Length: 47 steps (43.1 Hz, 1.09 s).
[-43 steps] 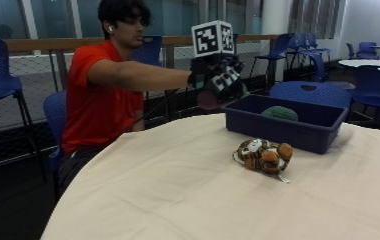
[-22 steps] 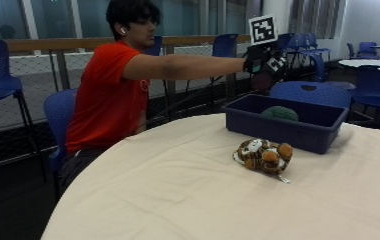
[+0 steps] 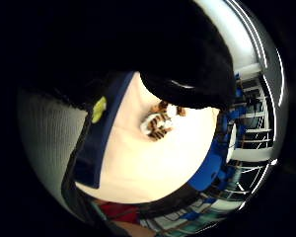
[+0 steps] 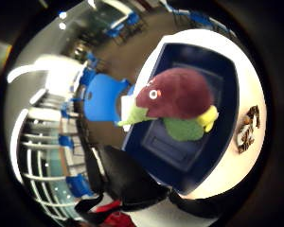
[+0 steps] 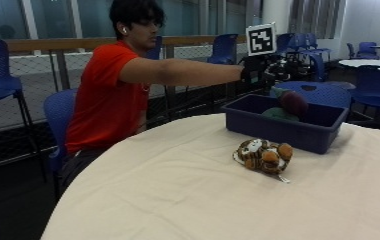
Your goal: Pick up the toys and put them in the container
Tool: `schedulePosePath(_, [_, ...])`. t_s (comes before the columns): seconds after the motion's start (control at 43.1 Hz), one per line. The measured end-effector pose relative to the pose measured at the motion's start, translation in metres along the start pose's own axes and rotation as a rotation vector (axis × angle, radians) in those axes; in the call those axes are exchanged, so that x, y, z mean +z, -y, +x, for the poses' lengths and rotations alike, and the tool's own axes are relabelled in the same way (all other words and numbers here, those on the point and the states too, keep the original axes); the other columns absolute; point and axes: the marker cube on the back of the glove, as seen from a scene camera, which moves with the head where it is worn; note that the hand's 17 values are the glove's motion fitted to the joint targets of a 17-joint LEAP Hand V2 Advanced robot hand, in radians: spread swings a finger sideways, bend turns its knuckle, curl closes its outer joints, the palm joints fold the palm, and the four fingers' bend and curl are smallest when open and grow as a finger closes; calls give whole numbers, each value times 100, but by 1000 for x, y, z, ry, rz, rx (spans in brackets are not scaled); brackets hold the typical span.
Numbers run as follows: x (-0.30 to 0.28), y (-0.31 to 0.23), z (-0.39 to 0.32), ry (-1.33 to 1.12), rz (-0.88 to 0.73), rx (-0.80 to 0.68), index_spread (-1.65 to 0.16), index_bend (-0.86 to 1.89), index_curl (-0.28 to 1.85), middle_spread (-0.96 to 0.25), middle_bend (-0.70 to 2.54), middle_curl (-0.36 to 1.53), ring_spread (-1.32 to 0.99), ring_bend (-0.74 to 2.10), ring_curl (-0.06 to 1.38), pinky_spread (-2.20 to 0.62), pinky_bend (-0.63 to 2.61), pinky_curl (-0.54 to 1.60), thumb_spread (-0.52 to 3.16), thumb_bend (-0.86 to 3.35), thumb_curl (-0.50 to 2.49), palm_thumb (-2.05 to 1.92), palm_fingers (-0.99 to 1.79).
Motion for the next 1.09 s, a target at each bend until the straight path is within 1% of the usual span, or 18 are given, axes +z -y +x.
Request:
schedulePosePath(0.093, [4,-5,39,2,42,55,-35,11,43,-16,29,42,-10,50,23,4,111,40,84,-16,32,-22,-19])
schedulePosePath(0.209, [19,-13,86,-44,33,130,-35,12,40,-14,25,40,-6,45,22,8,109,39,82,-16,28,-22,-16])
schedulePosePath(0.302, [33,-17,118,-50,8,196,-35,12,37,-14,22,40,-4,40,21,10,107,38,82,-15,25,-21,-15])
schedulePosePath(0.464, [64,-26,155,-16,-77,241,-36,13,34,-13,18,38,-2,34,21,13,105,36,82,-14,22,-19,-14])
schedulePosePath(0.673, [101,-22,182,-17,-154,289,-36,13,31,-12,17,37,-1,27,20,14,103,35,82,-13,19,-18,-13])
schedulePosePath(0.859, [133,-22,187,30,-222,315,-36,13,29,-10,14,34,1,21,20,15,108,36,83,-12,18,-16,-14])
schedulePosePath(0.952, [148,-22,184,2,-244,310,-35,13,28,-9,7,30,2,20,21,15,115,37,84,-11,18,-14,-19])
schedulePosePath(0.998, [155,-22,182,-18,-254,308,-35,13,27,-7,0,26,3,18,21,14,125,40,85,-10,18,-13,-23])
schedulePosePath(1.068, [162,-23,182,-47,-270,304,-35,13,27,-6,-1,23,3,19,22,12,132,41,86,-10,18,-12,-24])
schedulePosePath(1.091, [164,-23,182,-53,-278,305,-35,11,26,-6,-2,21,4,25,23,10,135,42,87,-9,18,-11,-21])
